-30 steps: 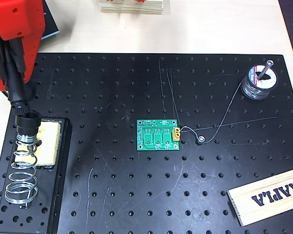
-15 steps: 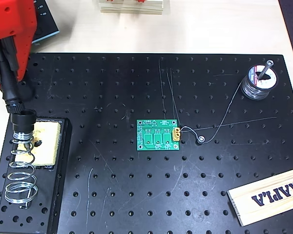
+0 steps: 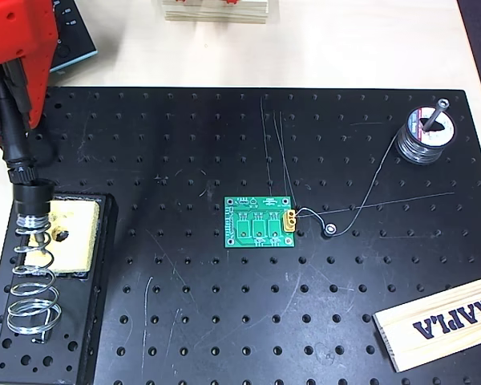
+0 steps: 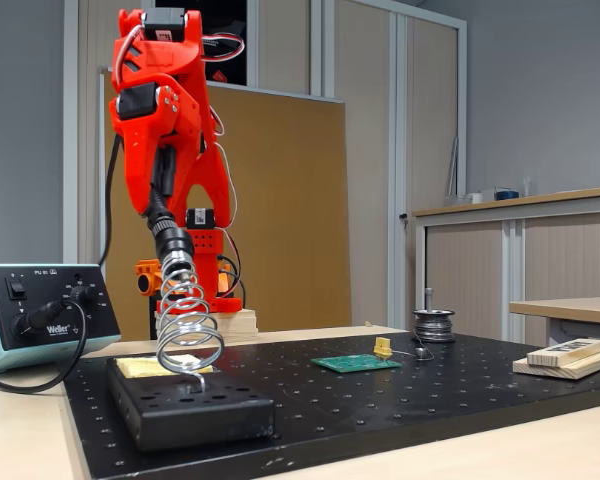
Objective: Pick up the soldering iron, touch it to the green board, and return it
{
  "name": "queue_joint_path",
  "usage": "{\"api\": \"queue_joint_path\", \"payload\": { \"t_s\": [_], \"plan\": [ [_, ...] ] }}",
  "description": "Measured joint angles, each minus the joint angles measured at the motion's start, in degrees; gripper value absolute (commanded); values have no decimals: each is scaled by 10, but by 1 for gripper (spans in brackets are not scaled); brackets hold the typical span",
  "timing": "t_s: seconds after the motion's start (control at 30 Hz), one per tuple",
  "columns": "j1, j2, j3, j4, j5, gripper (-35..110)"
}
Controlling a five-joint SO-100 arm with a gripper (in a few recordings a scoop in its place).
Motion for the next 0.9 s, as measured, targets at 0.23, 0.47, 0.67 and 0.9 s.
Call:
{"api": "queue_joint_path", "payload": {
  "t_s": [0.23,0.47,0.67,0.9],
  "plan": [
    [-4,0,14,0,2,9],
    [-8,0,8,-3,18,0],
    [-8,-11,-22,-2,18,2],
    [-11,-29,-38,1,18,8]
  ]
}}
